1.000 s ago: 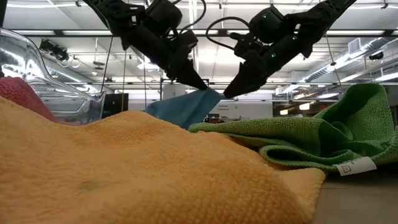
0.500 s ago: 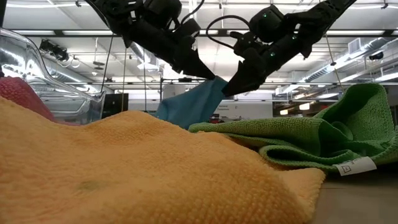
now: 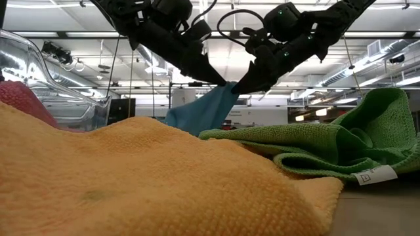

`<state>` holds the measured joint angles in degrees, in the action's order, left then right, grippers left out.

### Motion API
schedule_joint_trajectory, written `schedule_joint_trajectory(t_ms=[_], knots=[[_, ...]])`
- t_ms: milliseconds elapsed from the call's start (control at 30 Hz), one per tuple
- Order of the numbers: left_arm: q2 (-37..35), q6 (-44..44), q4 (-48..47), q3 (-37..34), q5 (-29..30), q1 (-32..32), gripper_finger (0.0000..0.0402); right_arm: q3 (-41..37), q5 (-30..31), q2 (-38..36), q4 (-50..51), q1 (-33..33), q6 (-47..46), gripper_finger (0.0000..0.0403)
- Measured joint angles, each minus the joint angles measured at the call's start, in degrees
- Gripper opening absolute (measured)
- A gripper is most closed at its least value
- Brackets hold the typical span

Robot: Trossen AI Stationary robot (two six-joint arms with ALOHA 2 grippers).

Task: Fold microfiber towels
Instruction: Fold the bottom blue microfiber cloth

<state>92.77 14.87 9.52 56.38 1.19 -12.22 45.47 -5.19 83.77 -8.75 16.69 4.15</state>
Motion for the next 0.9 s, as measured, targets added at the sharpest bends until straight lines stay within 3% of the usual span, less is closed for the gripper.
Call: schedule_joint_trajectory(t_ms=[200, 300, 633, 900], knots=[[0.0, 0.5, -0.5, 0.0, 0.0, 0.6, 0.0010, 0.0, 0.0, 0.0, 0.3, -0.2, 0.9, 0.0010], [0.0, -1.5, -0.6, 0.0, 0.0, 0.6, 0.0024, 0.0, 0.0, 0.0, 0.4, -0.9, 1.7, 0.0006], [-5.9, -8.6, -11.1, 0.0, 0.0, 0.6, 0.0136, 0.0, 0.9, -0.3, 5.0, -1.2, 5.7, 0.0003], [-5.9, -15.4, -21.8, 0.0, -3.5, 1.6, 0.0157, 0.0, 0.8, -3.0, 17.4, -1.5, 11.8, 0.0004]])
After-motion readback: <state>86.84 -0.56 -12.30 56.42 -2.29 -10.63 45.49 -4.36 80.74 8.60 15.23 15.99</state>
